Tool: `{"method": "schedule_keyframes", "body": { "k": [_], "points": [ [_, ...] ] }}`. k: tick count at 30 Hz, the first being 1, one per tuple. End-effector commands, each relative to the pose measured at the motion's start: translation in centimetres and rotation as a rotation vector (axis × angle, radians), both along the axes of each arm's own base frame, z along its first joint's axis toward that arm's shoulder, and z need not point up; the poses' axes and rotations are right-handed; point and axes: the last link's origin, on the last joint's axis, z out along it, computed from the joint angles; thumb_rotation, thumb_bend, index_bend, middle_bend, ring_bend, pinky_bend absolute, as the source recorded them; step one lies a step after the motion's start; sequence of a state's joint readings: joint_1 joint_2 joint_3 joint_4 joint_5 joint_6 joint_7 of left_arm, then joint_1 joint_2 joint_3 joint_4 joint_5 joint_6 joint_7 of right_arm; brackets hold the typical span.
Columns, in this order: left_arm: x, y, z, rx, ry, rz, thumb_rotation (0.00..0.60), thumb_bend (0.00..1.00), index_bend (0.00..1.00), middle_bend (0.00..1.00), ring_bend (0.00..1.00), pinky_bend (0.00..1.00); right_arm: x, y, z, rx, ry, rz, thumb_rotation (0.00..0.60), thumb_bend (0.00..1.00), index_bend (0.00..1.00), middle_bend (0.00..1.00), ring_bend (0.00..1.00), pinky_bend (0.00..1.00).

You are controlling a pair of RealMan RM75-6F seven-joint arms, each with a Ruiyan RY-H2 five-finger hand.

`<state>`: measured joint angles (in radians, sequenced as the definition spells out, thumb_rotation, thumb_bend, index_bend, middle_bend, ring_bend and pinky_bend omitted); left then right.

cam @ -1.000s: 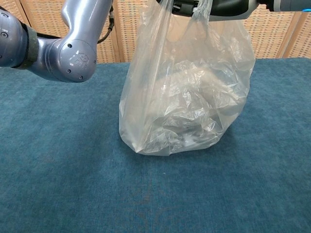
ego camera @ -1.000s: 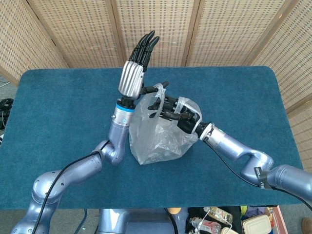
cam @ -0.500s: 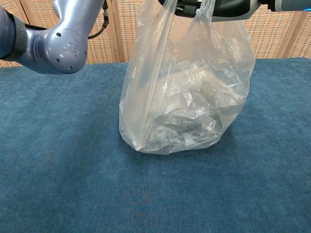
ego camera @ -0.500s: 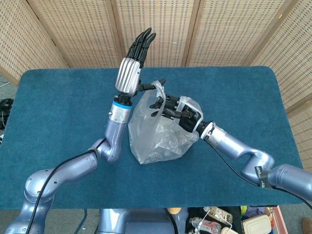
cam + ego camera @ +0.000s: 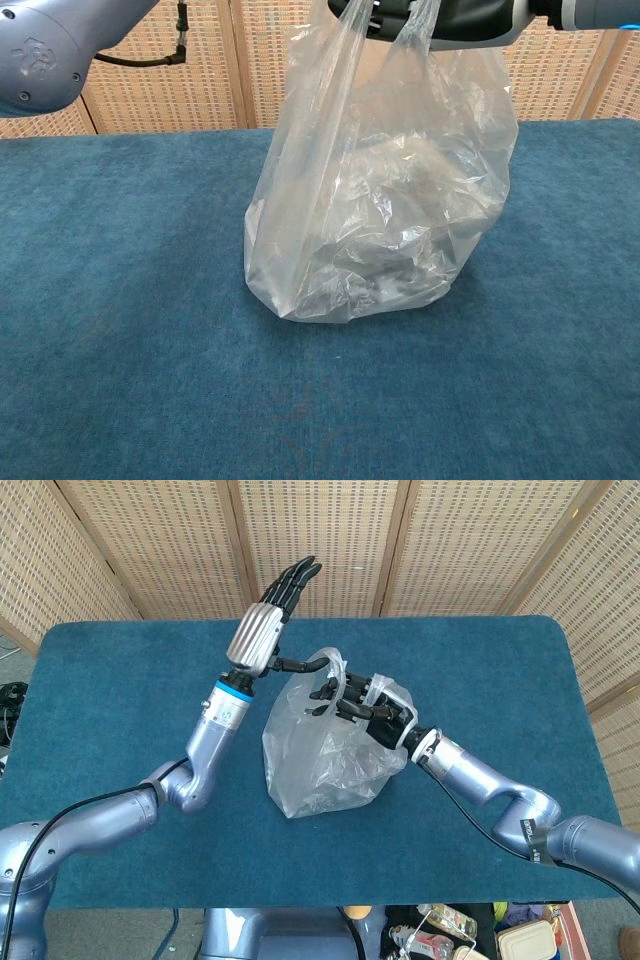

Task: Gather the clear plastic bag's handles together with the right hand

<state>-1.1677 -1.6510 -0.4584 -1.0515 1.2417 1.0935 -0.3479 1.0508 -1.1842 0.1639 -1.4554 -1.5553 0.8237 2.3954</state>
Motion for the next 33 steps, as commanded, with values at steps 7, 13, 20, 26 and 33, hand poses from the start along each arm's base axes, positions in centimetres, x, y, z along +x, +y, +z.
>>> {"method": "schedule_keyframes", "body": {
  "k": [7, 13, 20, 26, 33],
  "points": [
    [-1.4, -0.1, 1.2, -0.078, -0.042, -0.009, 0.366, 0.00, 0.00, 0.00, 0.00, 0.05, -0.3, -0.1, -0.1, -0.004, 0.009, -0.006, 0.600, 0.26, 0.47, 0.49, 0.30, 0.34],
    [-2.6, 0.1, 2.2, -0.087, -0.031, 0.009, 0.363, 0.00, 0.00, 0.00, 0.00, 0.05, -0.5, -0.1, -0.2, -0.004, 0.014, -0.014, 0.600, 0.26, 0.47, 0.49, 0.30, 0.34],
    [-4.8, 0.2, 4.6, -0.066, -0.004, 0.033, 0.364, 0.00, 0.00, 0.00, 0.00, 0.05, -0.7, 0.0, 0.2, -0.007, 0.012, -0.020, 0.600, 0.26, 0.47, 0.49, 0.30, 0.34],
    [-8.0, -0.4, 7.7, 0.007, 0.040, 0.061, 0.400, 0.00, 0.00, 0.00, 0.00, 0.05, -0.4, 0.2, 1.0, -0.017, 0.008, -0.020, 0.600, 0.27, 0.48, 0.54, 0.37, 0.37],
    [-13.2, -2.3, 11.3, 0.116, 0.124, 0.122, 0.536, 0.00, 0.00, 0.00, 0.00, 0.05, 0.0, 0.2, 2.1, -0.031, 0.028, -0.042, 0.600, 0.29, 0.48, 0.70, 0.57, 0.46]
  ]
}}
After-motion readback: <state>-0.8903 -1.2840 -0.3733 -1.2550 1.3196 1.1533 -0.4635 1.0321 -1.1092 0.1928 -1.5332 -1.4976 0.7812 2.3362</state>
